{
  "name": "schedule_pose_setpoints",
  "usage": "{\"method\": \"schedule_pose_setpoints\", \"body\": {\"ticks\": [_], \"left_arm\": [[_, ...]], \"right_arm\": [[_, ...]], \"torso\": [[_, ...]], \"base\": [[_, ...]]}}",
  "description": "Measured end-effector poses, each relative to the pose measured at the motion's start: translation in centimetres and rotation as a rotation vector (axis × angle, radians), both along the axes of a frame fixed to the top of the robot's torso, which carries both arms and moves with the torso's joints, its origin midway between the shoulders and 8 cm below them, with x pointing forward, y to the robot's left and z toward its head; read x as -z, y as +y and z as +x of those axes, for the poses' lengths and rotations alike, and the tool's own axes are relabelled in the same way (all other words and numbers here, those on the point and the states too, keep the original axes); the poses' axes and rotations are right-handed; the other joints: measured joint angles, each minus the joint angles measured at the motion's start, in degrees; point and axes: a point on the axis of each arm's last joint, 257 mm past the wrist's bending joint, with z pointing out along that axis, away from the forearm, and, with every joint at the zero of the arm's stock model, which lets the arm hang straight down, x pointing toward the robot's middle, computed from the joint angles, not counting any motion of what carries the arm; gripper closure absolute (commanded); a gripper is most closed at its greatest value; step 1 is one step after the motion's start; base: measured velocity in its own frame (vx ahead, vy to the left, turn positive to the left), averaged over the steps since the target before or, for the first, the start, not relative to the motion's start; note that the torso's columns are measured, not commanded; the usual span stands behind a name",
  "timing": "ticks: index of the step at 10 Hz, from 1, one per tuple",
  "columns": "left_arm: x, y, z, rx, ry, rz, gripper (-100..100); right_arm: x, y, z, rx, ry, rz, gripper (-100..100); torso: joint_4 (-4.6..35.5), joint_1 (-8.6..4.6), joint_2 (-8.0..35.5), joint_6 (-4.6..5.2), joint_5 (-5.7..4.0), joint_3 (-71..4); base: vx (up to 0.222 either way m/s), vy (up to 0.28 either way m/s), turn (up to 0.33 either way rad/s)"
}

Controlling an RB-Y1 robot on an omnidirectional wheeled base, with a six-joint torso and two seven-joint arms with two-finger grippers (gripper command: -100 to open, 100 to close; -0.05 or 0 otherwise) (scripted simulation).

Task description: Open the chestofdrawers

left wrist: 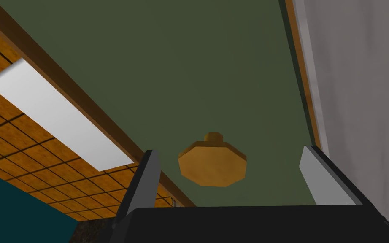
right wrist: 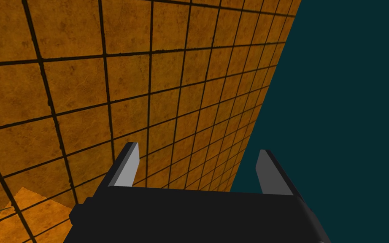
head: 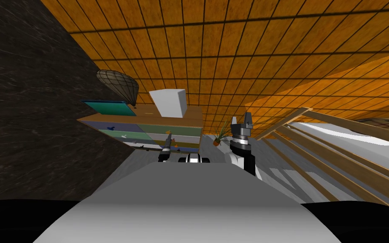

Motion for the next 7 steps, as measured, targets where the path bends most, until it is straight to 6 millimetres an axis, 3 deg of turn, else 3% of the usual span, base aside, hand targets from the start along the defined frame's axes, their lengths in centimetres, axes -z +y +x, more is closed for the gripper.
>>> {"method": "schedule_pose_setpoints", "body": {"ticks": [2,3,5,7], "left_arm": [[-0.71,0.26,0.44,-0.003,-0.002,0.002,-100],[-0.71,0.27,0.48,-0.003,0.0,0.002,100],[-0.73,-0.43,0.44,0.008,-0.015,0.0,100],[-0.89,-0.34,0.19,0.008,-0.009,0.001,100]], "right_arm": [[0.0,0.0,0.0,0.0,0.0,0.0,0],[0.0,0.0,0.0,0.0,0.0,0.0,0],[0.0,0.0,0.0,0.0,0.0,0.0,0],[-0.01,0.0,0.01,0.0,0.0,0.0,0]], "torso": [[-0.05,-0.13,-0.2,0.0,-0.03,-0.12],[-0.02,-0.12,-0.03,0.0,-0.03,-0.03],[-0.12,0.24,0.0,-0.21,0.11,0.06],[0.09,0.1,0.34,-0.07,0.02,0.21]], "base": [[0.059,-0.013,-0.012],[-0.048,0.015,0.028],[-0.077,-0.015,-0.016],[-0.213,0.002,0.039]]}}
